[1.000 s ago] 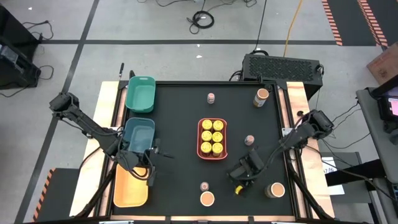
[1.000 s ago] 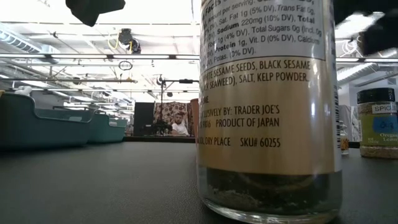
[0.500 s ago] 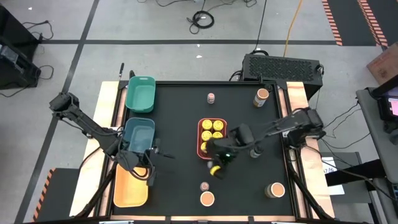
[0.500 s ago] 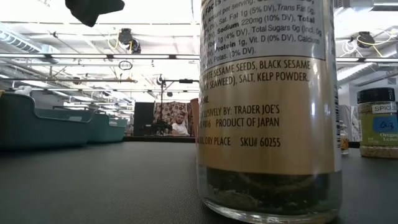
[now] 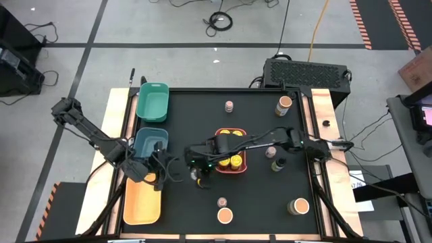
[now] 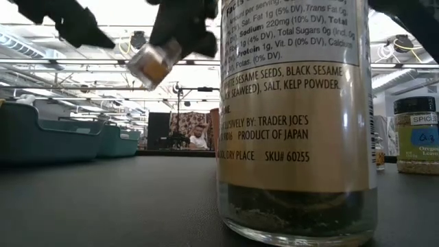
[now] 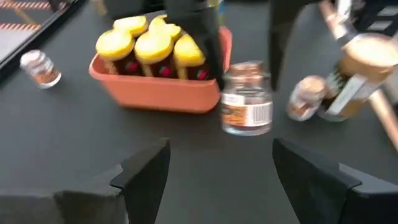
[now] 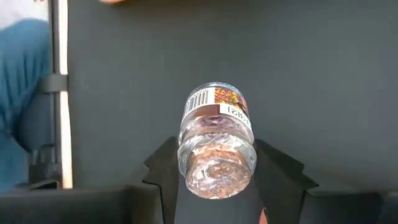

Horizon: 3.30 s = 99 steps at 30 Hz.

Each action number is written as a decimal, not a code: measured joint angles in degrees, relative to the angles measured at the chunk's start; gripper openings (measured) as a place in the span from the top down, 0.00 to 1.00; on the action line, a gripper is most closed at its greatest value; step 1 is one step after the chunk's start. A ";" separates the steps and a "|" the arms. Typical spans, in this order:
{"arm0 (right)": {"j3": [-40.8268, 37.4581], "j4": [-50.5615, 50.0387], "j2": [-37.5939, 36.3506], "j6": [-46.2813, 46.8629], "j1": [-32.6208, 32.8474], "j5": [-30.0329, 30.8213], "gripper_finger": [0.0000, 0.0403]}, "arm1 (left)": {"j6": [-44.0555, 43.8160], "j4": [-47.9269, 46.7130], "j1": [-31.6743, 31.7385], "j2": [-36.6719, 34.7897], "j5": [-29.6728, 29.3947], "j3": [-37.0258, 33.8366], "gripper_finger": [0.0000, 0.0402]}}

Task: Sort spices by type
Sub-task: Put the brown seasoning bottle in the blue bin

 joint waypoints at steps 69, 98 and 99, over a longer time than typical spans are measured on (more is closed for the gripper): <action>0.62 10.18 -0.08 -14.19 -0.13 7.20 0.28 | 10.79 15.25 4.68 9.70 0.64 -1.73 0.52; -71.43 58.97 -54.38 -14.83 -0.21 24.16 0.26 | -35.08 -15.58 4.67 -10.91 -33.04 -9.74 0.52; -75.57 64.33 -56.36 -14.66 -0.10 24.19 0.26 | -36.63 -15.53 4.68 -10.71 -34.02 -10.39 0.52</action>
